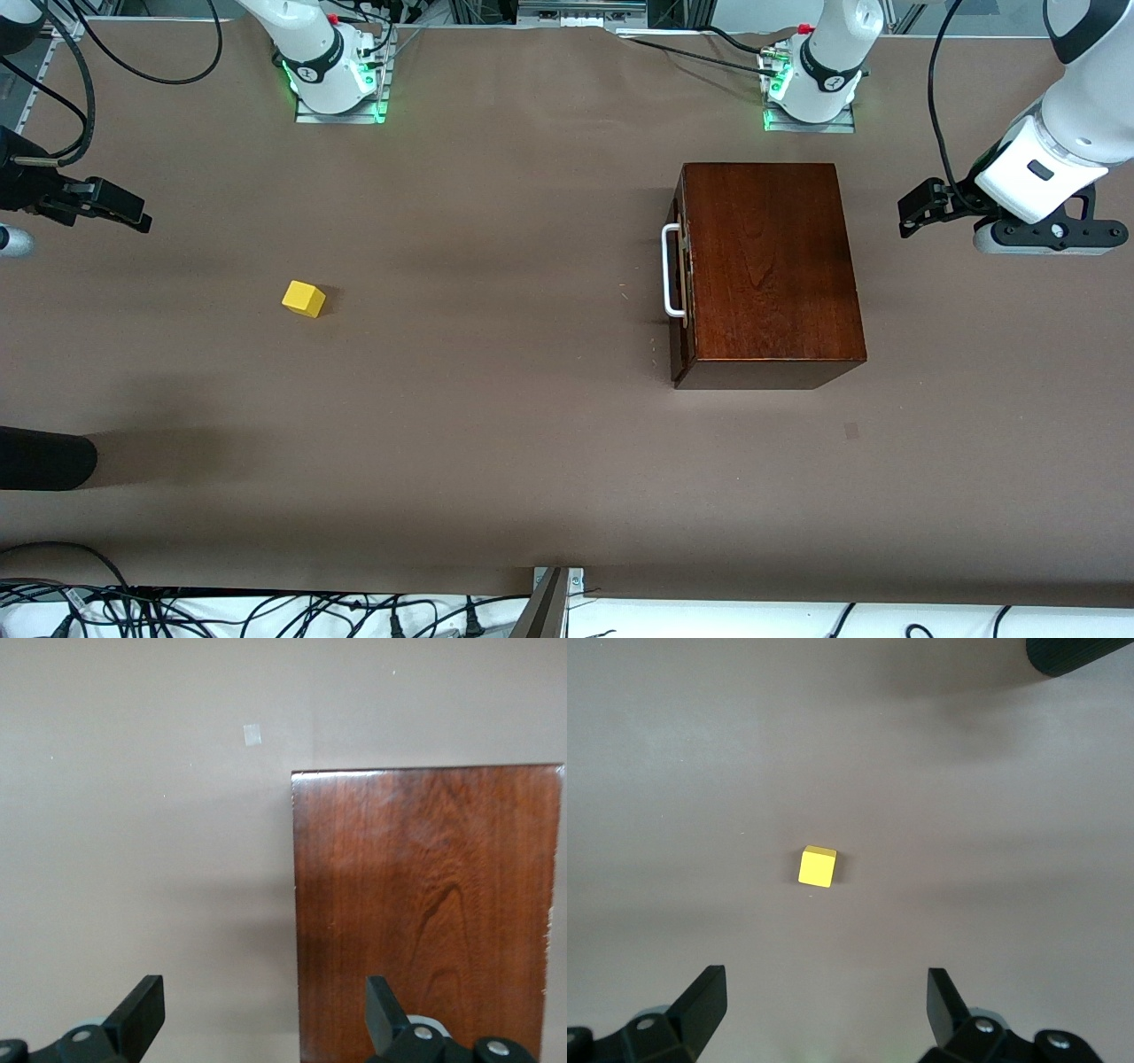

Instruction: Open drawer, take yellow block, close drawer

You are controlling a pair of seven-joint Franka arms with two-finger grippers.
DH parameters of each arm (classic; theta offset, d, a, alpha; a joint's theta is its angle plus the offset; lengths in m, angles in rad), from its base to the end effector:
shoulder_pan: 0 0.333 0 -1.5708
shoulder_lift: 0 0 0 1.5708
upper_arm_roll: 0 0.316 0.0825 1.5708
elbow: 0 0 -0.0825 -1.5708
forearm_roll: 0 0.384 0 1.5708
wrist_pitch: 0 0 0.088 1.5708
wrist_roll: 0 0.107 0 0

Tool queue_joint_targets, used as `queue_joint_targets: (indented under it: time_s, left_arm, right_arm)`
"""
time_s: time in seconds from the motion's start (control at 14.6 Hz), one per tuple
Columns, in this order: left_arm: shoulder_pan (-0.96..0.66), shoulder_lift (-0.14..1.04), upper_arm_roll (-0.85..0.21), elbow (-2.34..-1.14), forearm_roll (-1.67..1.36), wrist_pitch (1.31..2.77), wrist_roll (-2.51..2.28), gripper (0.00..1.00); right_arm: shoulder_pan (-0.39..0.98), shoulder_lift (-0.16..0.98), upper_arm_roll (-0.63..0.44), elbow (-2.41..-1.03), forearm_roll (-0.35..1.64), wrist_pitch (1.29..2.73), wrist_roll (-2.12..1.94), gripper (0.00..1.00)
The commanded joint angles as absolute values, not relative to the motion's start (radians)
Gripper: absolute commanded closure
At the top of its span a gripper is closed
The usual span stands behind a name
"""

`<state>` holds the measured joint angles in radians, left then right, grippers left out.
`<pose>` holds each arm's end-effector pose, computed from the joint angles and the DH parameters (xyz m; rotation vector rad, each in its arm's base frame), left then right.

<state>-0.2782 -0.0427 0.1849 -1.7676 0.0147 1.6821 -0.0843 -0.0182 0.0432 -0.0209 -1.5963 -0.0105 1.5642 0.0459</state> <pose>0.5425 -0.0476 0.5637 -3.1303 0.0177 0.0669 0.5641 -0.0230 0.5878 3.1249 -0.1324 -0.1177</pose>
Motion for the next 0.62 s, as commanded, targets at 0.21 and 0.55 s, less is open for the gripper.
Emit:
queue_joint_targets:
  time_s: [0.21,0.55]
  left_arm:
    - [-0.264,-0.06,0.17,-1.764,0.005,1.686,-0.058,0.0]
    - [-0.264,-0.061,0.172,-1.75,-0.002,1.687,-0.051,0.0]
  right_arm:
    - [-0.034,0.038,-0.003,-1.594,-0.025,1.566,0.049,0.0]
    - [-0.034,0.038,-0.003,-1.594,-0.025,1.566,0.051,0.0]
